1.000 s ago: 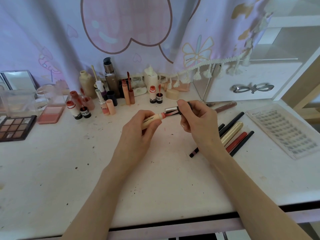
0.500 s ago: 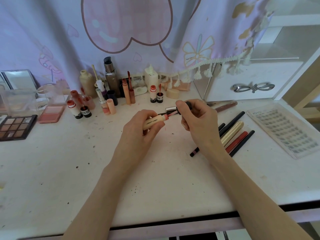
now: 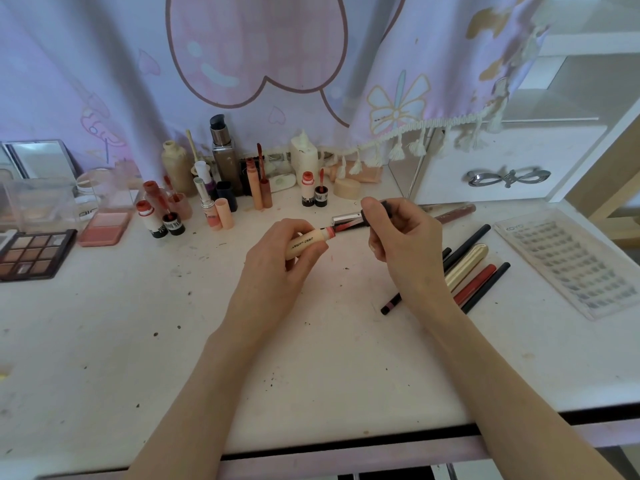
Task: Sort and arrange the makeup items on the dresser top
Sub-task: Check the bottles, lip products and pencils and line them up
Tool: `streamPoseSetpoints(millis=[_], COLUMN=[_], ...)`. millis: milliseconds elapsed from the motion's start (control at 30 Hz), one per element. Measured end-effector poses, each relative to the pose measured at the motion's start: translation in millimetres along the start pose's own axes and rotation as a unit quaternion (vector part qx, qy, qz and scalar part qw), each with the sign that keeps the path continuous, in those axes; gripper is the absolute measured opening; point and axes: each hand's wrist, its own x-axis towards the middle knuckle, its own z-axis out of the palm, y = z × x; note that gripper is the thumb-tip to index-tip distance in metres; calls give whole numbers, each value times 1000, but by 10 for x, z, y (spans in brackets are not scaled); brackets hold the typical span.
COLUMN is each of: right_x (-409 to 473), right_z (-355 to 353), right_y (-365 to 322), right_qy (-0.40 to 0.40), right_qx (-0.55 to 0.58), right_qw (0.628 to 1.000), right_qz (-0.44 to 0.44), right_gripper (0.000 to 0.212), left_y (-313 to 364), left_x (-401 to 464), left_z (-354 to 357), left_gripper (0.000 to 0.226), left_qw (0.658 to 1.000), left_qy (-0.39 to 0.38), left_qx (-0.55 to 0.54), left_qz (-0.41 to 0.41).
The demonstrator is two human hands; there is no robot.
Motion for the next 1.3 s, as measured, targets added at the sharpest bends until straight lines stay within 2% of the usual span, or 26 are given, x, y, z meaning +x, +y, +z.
streamPoseSetpoints(millis=[167,300,400,500,567,700,800,867,1100,1300], right_x=[-21,11,52,90,103,131,184,222,445,524], right_z=[25,-18,-38,-23,-3,51,122,200,530,763], right_y=[-6,-20,0,36,58,94,85,78,121,265], right_qy=[-22,-9,-23,-55,-83,-131,-146,-163,-195,-195], right_qx=[-7,77,154,200,210,124,51,-42,-269,-361], right_qw=[1000,995,980,965,957,968,977,979,942,911], right_qz=[-2,70,123,163,180,174,144,114,-49,-46], right_gripper=[22,21,17,7,16,26,18,12,15,18], left_y=[-7,-81,-130,-152,-161,-259,-239,-204,-280,-385], left_x=[9,45,84,99,102,116,109,101,198,374], left_z=[19,7,-52,-79,-84,-131,-139,-130,-154,-140], left_gripper=[13,23,31,30,28,28,22,19,23,15], left_qw=[1000,997,993,988,985,978,975,978,977,978], left_qy=[-3,41,102,112,120,139,153,150,158,136], left_qx=[27,59,31,9,2,-5,-22,-14,49,73], left_qz=[3,-8,-51,-104,-127,-154,-157,-145,-133,-137])
